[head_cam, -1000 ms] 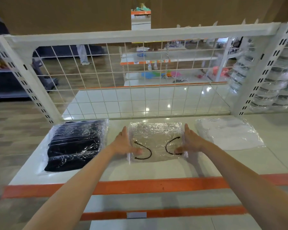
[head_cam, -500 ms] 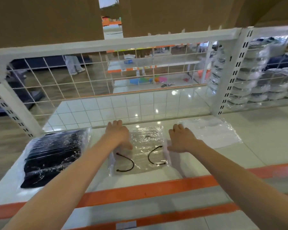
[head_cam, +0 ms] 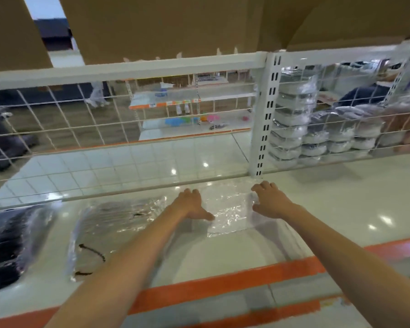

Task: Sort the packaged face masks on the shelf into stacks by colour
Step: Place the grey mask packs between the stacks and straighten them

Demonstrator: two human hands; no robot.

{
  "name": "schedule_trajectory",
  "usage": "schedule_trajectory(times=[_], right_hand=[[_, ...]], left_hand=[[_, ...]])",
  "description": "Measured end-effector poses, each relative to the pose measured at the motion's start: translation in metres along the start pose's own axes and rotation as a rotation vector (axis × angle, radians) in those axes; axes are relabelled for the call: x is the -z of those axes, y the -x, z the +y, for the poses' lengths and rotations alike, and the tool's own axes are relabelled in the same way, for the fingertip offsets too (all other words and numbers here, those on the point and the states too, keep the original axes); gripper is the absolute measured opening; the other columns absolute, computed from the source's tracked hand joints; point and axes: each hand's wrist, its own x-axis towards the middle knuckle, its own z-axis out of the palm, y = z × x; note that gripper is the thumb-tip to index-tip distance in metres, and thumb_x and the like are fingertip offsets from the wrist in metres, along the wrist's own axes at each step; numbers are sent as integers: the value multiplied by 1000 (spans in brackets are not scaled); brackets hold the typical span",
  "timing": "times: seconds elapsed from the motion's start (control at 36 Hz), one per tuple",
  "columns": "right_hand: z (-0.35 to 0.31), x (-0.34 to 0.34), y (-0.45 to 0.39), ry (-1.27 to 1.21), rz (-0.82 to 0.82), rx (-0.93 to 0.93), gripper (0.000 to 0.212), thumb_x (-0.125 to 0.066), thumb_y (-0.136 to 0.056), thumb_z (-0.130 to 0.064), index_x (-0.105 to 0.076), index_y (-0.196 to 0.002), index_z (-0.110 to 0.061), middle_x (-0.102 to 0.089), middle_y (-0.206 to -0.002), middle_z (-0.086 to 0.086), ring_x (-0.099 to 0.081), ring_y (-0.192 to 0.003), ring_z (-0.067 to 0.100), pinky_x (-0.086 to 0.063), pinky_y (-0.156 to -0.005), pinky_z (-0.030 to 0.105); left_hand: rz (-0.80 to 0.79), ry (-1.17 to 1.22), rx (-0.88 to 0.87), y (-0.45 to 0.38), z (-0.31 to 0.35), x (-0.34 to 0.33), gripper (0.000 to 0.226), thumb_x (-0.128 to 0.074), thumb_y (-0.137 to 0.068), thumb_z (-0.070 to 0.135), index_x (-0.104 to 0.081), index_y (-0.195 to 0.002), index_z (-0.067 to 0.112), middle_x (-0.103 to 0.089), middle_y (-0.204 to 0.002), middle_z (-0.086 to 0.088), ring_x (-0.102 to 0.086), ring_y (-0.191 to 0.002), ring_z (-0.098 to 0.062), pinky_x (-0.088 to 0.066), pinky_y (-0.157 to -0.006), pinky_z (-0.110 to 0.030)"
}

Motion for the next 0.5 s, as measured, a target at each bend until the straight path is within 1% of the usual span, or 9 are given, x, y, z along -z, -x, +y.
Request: schedule_trajectory(times=[0.08, 0.14, 0.19, 0.25, 0.31, 0.36, 0.42, 0.44, 0.5], right_hand=[[26, -3, -8, -117, 4, -77, 67, -60, -86, -27, -27, -142, -11, -30, -141, 15, -28, -131, 32, -34, -104, 40], [38, -5, -17, -239, -24, -119, 74, -66, -83, -25, -25, -142, -9, -33, -138, 17, -31, -129, 34, -33, -103, 38], [47, -9, -25, -441, -67, -149, 84, -74, -77, -20, -24, -143, -8, -41, -133, 19, -41, -122, 34, -37, -97, 35], [52, -13, -32, -678, -100, -167, 90, -76, -73, -9, -22, -144, -8, -44, -128, 16, -47, -116, 30, -41, -91, 33], [54, -16, -35, -820, -108, -178, 88, -75, -73, -1, -23, -144, -7, -44, -130, 17, -46, -117, 30, -41, -91, 33], [57, -18, -39, -908, -118, -194, 87, -74, -74, 0, -22, -144, -5, -44, -132, 19, -48, -117, 32, -41, -91, 34], [60, -17, -43, -943, -136, -211, 87, -75, -74, -3, -23, -143, -4, -47, -129, 18, -51, -108, 30, -44, -87, 34], [62, -16, -44, -932, -152, -214, 81, -76, -74, -6, -27, -140, -3, -49, -124, 16, -52, -102, 28, -46, -82, 32], [67, -16, -43, -928, -176, -208, 59, -74, -76, -5, -40, -124, -1, -52, -107, 11, -52, -88, 21, -44, -64, 25]], left_hand=[[-5, 57, 92, -11, 9, -10, 109, -70, -71, 62, -16, -146, 3, -29, -145, -18, -28, -135, -32, -31, -106, -37], [6, 105, 152, -15, 15, -15, 111, -71, -69, 61, -14, -147, 4, -30, -145, -17, -27, -136, -31, -29, -107, -38], [16, 177, 188, -20, 20, -20, 113, -74, -68, 57, -12, -148, 6, -32, -145, -14, -28, -135, -32, -30, -109, -39], [38, 261, 194, -24, 23, -22, 112, -77, -68, 49, -11, -148, 9, -35, -144, -11, -29, -133, -32, -31, -108, -39], [72, 339, 189, -26, 27, -24, 112, -80, -69, 40, -8, -150, 11, -35, -145, -9, -29, -134, -30, -29, -107, -38], [112, 443, 180, -28, 31, -26, 113, -82, -69, 29, -6, -150, 10, -32, -147, -11, -28, -136, -30, -29, -108, -37], [140, 551, 197, -28, 33, -30, 112, -82, -70, 21, -5, -151, 11, -29, -146, -13, -26, -137, -30, -30, -106, -35], [142, 602, 219, -29, 35, -32, 111, -82, -71, 19, -5, -151, 12, -27, -146, -15, -28, -136, -31, -32, -105, -35], [139, 696, 280, -29, 37, -33, 108, -81, -72, 21, -5, -150, 12, -22, -147, -16, -32, -134, -33, -36, -102, -35]])
